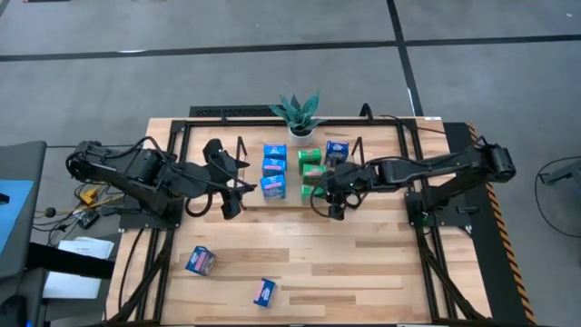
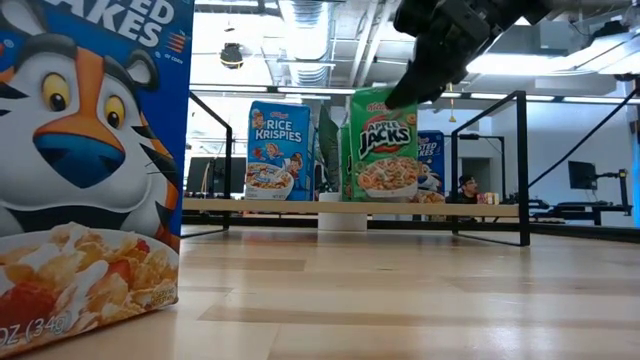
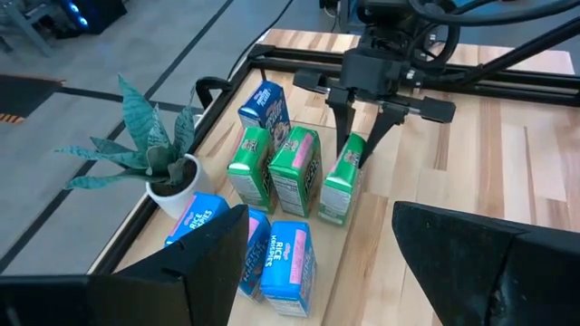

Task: Stack cereal on shelf
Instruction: Put the green cereal box on the shelf aligned with the other green cereal boxes

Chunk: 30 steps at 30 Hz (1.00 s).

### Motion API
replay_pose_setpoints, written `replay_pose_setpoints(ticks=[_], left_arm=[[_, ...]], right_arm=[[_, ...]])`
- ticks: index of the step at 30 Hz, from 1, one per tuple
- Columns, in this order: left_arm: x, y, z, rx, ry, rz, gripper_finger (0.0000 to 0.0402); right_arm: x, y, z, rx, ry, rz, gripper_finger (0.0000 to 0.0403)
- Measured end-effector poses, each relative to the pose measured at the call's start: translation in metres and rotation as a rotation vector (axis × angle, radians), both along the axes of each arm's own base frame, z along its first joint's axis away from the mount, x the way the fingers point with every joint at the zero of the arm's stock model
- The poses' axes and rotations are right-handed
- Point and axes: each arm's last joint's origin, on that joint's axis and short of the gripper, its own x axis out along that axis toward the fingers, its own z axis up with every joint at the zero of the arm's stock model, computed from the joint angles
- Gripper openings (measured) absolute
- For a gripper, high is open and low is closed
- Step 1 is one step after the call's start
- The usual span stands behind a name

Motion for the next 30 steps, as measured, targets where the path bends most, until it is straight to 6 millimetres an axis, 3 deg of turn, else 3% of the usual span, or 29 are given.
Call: replay_pose_setpoints(ticks=[16, 30], left_arm=[[0.0, 0.0, 0.0, -0.021, -0.01, 0.011, 0.0265], [0.0, 0.0, 0.0, -0.019, -0.011, 0.016, 0.0265]], right_arm=[[0.012, -0.003, -0.016, 0.033, 0.043, -0.012, 0.0167], [0.007, -0.007, -0.02, 0.038, 0.096, -0.028, 0.0201]])
